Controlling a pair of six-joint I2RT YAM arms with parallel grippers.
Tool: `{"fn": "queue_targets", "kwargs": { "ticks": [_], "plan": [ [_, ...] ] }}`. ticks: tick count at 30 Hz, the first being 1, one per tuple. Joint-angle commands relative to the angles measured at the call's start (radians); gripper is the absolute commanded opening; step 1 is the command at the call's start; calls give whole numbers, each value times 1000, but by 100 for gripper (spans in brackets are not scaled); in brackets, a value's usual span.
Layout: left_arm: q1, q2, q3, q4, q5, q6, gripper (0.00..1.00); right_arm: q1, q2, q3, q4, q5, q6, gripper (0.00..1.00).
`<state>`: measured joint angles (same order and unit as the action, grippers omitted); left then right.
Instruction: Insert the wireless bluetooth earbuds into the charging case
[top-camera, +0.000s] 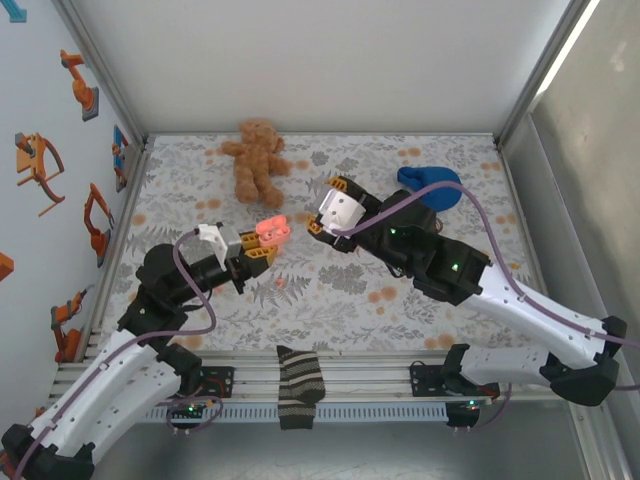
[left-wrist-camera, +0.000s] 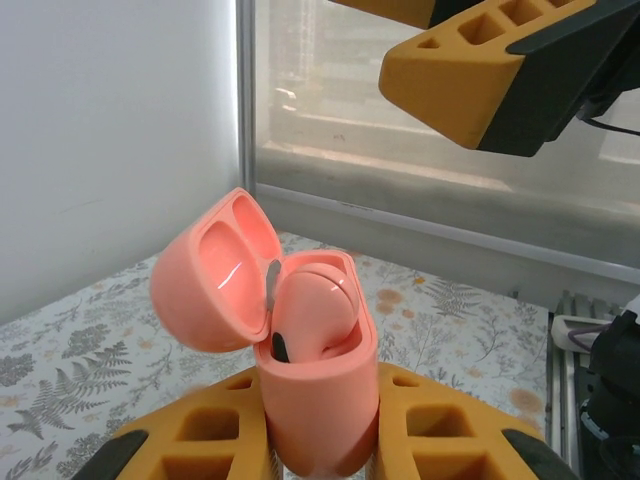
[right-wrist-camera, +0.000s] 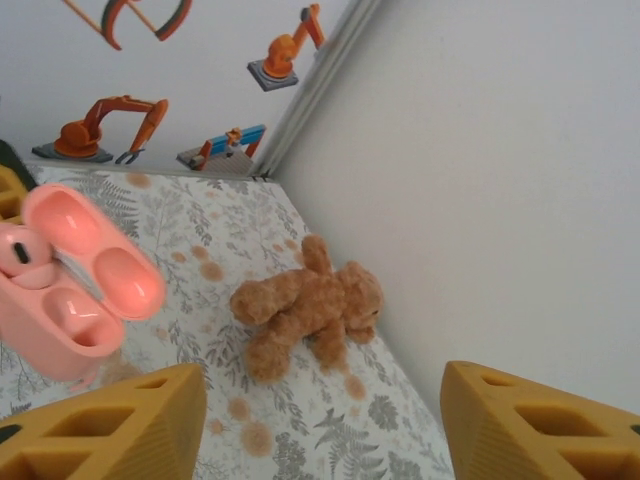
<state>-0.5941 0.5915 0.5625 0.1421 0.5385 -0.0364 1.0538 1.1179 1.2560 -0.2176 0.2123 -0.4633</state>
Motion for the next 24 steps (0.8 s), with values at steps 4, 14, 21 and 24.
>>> {"fn": "queue_targets", "kwargs": {
  "ticks": [4, 14, 21, 24],
  "plan": [
    [-2, -57, 8, -65, -24, 36, 19, -62, -58, -59, 45, 74, 183, 82],
    [-2, -142, 48, -198, -67, 87, 19, -259, -15, -126, -84, -63, 570, 100],
    [-2, -192, 78, -301, -88, 102, 19, -330, 135, -119, -138, -272, 674, 92],
    [-2, -217, 85, -327, -98, 111, 19, -347, 212, -112, -136, -365, 719, 85]
  ]
}}
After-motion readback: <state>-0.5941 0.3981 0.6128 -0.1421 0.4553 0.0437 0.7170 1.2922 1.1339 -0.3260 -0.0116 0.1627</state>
